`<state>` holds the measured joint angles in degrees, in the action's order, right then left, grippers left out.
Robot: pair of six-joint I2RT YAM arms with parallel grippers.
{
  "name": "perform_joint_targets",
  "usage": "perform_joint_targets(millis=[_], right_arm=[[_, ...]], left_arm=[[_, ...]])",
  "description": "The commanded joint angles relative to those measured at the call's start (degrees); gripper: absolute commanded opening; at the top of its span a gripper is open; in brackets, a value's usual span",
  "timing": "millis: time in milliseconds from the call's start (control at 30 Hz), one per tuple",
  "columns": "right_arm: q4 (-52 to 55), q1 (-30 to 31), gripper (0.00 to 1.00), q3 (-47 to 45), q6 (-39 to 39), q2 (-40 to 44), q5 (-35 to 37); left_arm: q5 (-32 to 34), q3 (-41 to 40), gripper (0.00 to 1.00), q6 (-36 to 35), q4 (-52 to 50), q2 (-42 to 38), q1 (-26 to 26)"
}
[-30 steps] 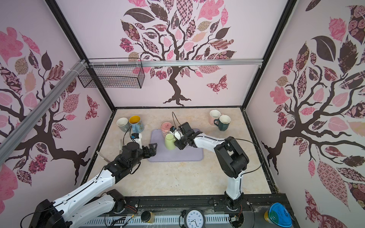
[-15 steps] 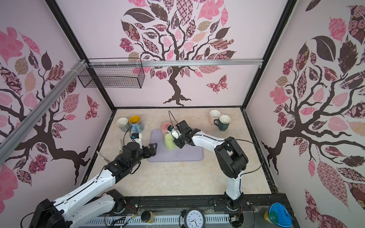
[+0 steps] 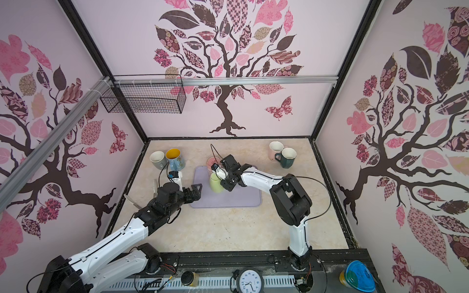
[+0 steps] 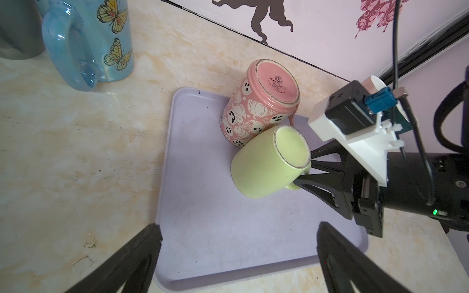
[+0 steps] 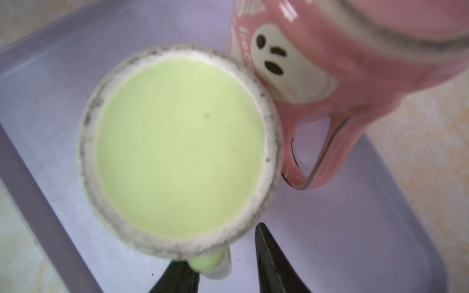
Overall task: Turn the mug right side up
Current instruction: Rotate the mug on the tray, then pick up the mug from the tray.
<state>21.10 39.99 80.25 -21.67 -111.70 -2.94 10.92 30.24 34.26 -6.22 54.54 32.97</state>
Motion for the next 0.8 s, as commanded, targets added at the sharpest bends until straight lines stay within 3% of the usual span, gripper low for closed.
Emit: perform_joint_targets(millis=[0,767], right_arm=[[2.5,0.6,0.37,2.7,-0.8,-2.7,1.0],[4.1,0.9,0.18,3.9,-0.7,-2.8,0.5]], left_arm=[[0.5,-1.3,0.98,-0.2,0.4,0.2,-0.3],[0.1,-1.3,0.98,0.5,0.8,1.0,-0.3]])
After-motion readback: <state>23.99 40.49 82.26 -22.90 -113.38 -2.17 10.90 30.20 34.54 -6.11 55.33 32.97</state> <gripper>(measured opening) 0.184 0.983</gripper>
